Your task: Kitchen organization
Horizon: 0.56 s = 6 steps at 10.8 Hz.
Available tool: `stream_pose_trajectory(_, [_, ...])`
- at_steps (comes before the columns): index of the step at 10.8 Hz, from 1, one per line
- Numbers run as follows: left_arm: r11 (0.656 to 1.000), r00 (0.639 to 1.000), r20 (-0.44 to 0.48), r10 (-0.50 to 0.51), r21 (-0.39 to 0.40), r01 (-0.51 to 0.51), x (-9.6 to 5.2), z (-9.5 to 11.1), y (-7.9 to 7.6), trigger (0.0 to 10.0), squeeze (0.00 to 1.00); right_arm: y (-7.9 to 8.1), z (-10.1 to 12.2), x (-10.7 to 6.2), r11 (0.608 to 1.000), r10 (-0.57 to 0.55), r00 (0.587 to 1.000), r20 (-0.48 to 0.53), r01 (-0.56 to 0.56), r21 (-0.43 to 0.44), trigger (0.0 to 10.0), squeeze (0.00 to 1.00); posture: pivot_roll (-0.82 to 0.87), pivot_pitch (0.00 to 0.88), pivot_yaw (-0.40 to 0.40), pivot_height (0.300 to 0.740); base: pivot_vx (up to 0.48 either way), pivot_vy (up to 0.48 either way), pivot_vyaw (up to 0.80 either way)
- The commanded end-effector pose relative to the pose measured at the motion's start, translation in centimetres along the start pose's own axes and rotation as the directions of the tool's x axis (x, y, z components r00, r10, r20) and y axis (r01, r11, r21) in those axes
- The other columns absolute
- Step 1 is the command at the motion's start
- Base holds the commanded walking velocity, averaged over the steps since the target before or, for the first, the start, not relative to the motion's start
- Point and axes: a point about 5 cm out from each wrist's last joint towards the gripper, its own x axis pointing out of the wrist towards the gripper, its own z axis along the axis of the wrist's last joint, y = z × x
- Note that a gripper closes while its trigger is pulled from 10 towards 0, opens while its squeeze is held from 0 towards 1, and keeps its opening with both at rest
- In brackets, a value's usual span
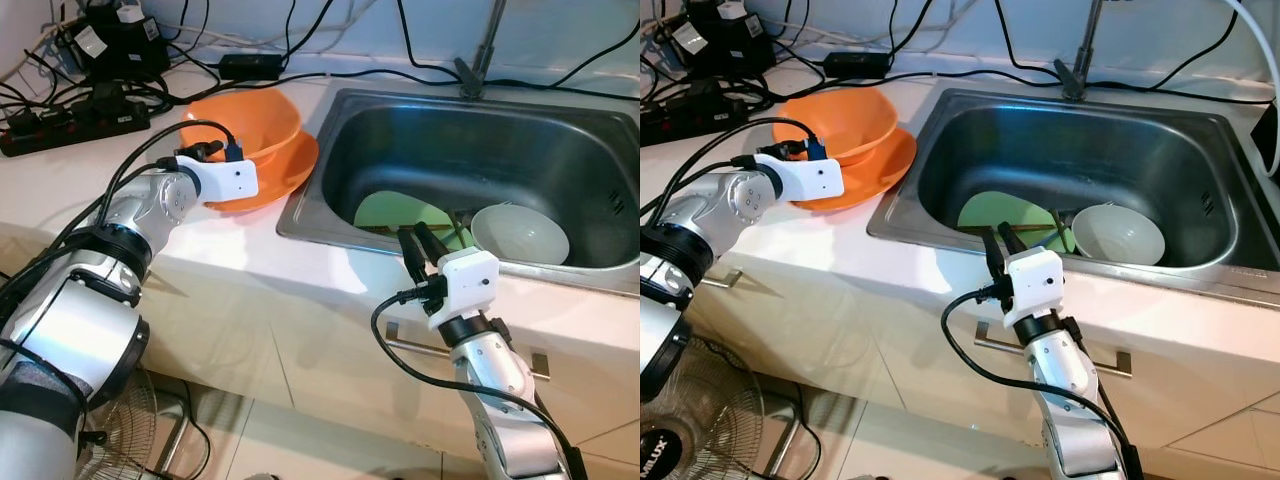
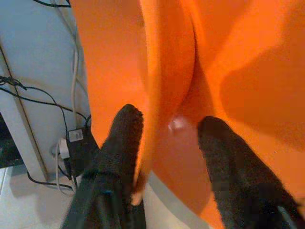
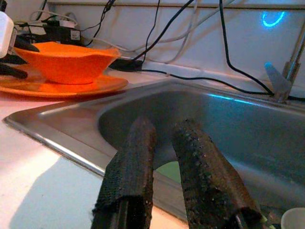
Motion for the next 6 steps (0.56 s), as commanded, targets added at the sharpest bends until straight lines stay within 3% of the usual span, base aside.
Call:
stream_pose_trajectory(1, [1.0, 1.0, -0.007, 0.004, 0.008, -0.004, 0.0, 0.0, 0.4, 0.0, 0.0, -0.6, -2.8, -1.3, 1.0, -0.028, 0.986, -0.166, 0.029, 0.002, 10.0, 0.0, 0.05, 0.16, 0.098, 0.74, 0.0, 0.0, 0.0])
stream_pose_trajectory(6, [1.0, 1.0, -0.006, 0.019, 0.001, -0.019, -0.1, -0.2, 0.4, 0.0, 0.0, -0.8, -2.7, -0.1, 1.0, -0.025, 0.987, -0.159, 0.025, -0.002, 10.0, 0.0, 0.07, 0.144, 0.087, 0.74, 0.0, 0.0, 0.0])
